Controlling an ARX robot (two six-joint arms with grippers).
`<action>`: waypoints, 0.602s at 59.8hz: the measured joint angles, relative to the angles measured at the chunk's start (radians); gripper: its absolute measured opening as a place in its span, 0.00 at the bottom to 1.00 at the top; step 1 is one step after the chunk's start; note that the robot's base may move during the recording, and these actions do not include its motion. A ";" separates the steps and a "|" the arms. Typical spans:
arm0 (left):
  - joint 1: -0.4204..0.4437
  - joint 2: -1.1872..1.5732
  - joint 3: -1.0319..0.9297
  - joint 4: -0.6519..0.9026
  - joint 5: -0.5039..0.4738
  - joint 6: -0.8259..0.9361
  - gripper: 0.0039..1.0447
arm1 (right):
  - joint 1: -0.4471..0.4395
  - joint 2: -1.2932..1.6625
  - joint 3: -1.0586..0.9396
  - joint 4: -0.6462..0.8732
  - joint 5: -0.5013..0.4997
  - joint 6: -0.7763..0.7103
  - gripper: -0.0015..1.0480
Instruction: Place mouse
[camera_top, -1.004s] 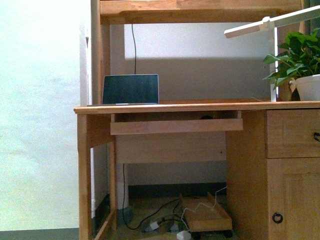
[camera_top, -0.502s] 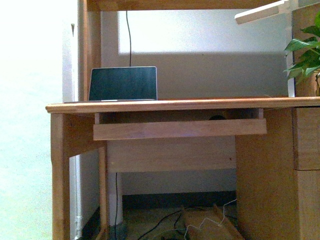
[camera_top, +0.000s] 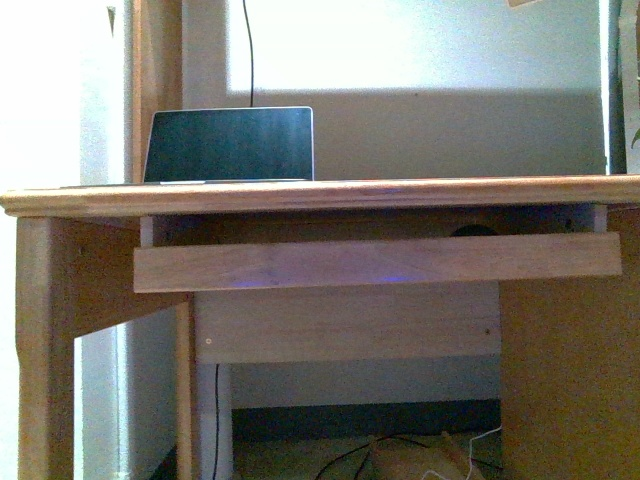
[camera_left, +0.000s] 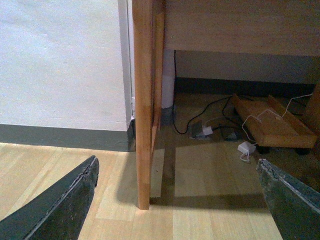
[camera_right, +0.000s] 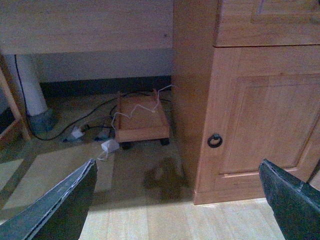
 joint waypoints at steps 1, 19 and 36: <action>0.000 0.000 0.000 0.000 0.000 0.000 0.93 | 0.000 0.000 0.000 0.000 0.001 0.000 0.93; 0.000 0.000 0.000 0.000 0.000 0.000 0.93 | 0.000 0.000 0.000 0.000 0.000 0.000 0.93; 0.000 0.000 0.000 0.000 0.000 0.000 0.93 | 0.000 0.000 0.000 0.000 0.000 0.000 0.93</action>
